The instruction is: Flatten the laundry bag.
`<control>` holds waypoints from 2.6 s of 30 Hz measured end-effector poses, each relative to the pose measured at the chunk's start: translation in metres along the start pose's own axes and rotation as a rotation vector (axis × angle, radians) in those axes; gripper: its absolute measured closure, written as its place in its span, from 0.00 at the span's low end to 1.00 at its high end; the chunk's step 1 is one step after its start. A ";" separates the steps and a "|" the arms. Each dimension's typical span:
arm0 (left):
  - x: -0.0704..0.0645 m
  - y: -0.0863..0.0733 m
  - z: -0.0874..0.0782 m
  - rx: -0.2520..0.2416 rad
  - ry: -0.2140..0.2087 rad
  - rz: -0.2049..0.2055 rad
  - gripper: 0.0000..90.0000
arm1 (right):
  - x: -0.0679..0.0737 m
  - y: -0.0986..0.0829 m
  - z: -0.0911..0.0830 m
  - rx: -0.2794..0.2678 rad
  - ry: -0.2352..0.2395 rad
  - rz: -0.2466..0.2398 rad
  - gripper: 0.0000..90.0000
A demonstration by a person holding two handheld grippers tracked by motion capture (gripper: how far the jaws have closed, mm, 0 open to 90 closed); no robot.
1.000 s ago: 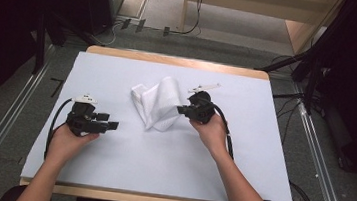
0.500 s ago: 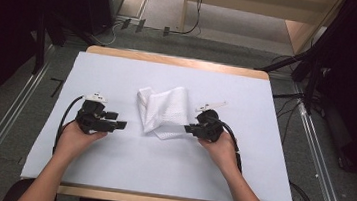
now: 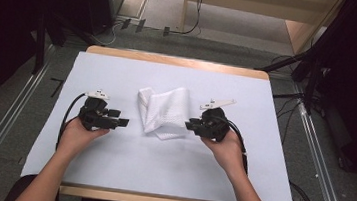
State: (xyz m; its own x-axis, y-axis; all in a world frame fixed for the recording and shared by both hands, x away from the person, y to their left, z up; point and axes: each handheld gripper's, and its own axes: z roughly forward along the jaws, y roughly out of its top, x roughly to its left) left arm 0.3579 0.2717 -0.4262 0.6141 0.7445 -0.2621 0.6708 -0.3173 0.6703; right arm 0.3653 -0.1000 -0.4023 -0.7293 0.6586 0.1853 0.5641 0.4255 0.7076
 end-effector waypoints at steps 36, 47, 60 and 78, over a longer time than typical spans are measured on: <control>0.001 -0.013 -0.013 -0.024 0.013 -0.038 0.46 | 0.024 0.024 0.063 0.048 0.129 -0.124 0.76; 0.002 -0.020 -0.020 -0.030 0.032 -0.054 0.46 | 0.039 0.033 0.095 0.085 0.147 -0.158 0.45; 0.001 -0.022 -0.020 -0.027 0.033 -0.058 0.46 | 0.039 0.029 0.123 0.119 0.018 -0.201 0.83; -0.017 -0.003 0.004 -0.017 -0.025 -0.014 0.49 | 0.004 0.042 0.052 -0.114 0.039 -0.055 0.99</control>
State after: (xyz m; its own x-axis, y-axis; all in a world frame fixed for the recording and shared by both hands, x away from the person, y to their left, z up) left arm 0.3470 0.2575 -0.4262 0.6152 0.7337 -0.2885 0.6722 -0.2969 0.6783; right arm 0.4061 -0.0477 -0.4075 -0.7736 0.6105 0.1695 0.4773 0.3855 0.7897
